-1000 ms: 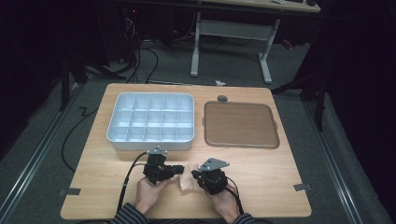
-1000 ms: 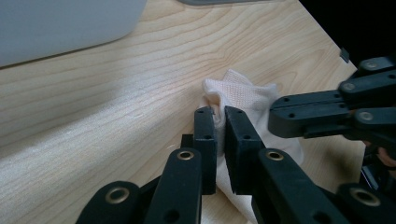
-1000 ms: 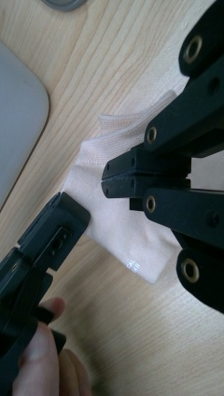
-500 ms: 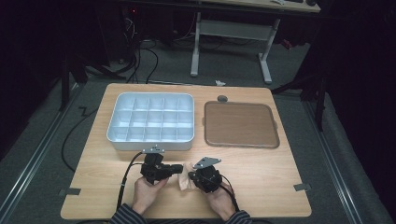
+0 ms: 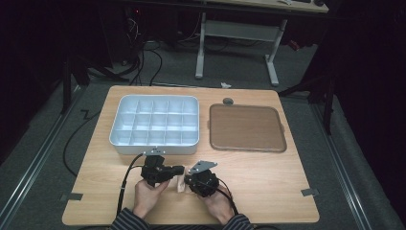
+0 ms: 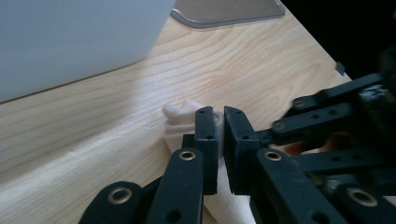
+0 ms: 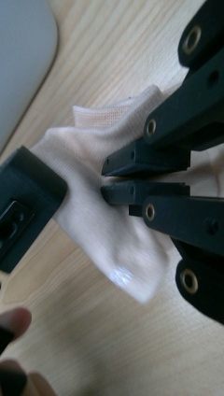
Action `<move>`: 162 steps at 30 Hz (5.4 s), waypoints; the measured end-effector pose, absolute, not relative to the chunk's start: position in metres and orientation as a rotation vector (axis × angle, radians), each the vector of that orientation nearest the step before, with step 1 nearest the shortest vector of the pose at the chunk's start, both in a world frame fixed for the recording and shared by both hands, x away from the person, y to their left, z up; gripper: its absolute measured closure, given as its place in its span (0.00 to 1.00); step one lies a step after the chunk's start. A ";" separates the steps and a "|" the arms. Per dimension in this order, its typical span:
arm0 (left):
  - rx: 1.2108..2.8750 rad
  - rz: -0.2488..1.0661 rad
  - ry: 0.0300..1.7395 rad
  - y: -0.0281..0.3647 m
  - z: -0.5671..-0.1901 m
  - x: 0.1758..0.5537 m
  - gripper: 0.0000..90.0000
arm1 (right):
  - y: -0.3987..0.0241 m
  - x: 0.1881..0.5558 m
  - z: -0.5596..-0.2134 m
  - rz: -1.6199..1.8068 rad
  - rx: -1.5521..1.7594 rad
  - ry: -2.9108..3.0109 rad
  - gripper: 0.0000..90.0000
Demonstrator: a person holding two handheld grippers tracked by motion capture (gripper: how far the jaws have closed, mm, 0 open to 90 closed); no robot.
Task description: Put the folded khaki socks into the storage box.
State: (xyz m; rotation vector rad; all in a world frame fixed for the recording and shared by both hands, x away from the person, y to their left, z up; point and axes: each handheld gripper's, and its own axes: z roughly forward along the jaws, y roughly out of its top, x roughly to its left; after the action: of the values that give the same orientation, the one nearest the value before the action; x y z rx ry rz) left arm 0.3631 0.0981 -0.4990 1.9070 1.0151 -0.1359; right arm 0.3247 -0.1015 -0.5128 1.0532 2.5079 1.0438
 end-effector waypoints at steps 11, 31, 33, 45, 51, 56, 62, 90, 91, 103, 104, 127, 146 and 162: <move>1.923 -0.147 1.024 0.095 -0.500 0.364 0.95 | -0.142 0.314 -0.494 1.095 1.145 2.349 0.87; 1.927 -0.163 1.000 0.083 -0.494 0.366 0.95 | -0.145 0.328 -0.523 1.010 1.230 2.435 0.86; 1.933 -0.165 0.995 0.080 -0.493 0.367 0.95 | -0.144 0.329 -0.523 1.009 1.226 2.440 0.86; 1.930 -0.202 0.969 0.070 -0.495 0.371 0.95 | -0.141 0.331 -0.522 1.000 1.185 2.470 0.86; 1.946 -0.202 0.953 0.062 -0.495 0.374 0.95 | -0.141 0.332 -0.523 1.008 1.163 2.475 0.86; 1.962 -0.189 0.961 0.058 -0.502 0.377 0.95 | -0.141 0.332 -0.523 1.007 1.155 2.480 0.86; 1.989 -0.169 0.972 0.056 -0.509 0.381 0.95 | -0.141 0.332 -0.523 1.011 1.162 2.479 0.85; 2.021 -0.144 0.979 0.056 -0.511 0.382 0.94 | -0.119 0.300 -0.492 1.218 0.926 2.469 0.96; 2.021 -0.144 0.978 0.056 -0.511 0.382 0.93 | -0.118 0.300 -0.492 1.204 0.920 2.475 0.96; 2.018 -0.137 0.953 0.057 -0.510 0.380 0.90 | -0.125 0.308 -0.509 1.147 0.972 2.491 0.96; 2.011 -0.140 0.946 0.057 -0.510 0.379 0.88 | -0.128 0.308 -0.511 1.143 0.988 2.494 0.96; 2.076 0.014 0.996 0.068 -0.517 0.371 0.55 | -0.134 0.309 -0.516 1.140 1.020 2.511 0.96; 2.098 0.058 0.988 0.065 -0.520 0.368 0.52 | -0.134 0.314 -0.502 1.100 1.049 2.438 0.94; 2.100 0.028 1.017 0.065 -0.523 0.372 0.50 | -0.136 0.326 -0.521 1.059 1.113 2.443 0.97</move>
State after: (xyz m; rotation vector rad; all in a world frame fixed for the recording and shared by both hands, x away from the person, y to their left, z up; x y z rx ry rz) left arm 0.3718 0.0649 -0.5228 2.1003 1.0174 0.0278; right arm 0.3256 -0.1362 -0.5209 1.1131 2.4429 1.0590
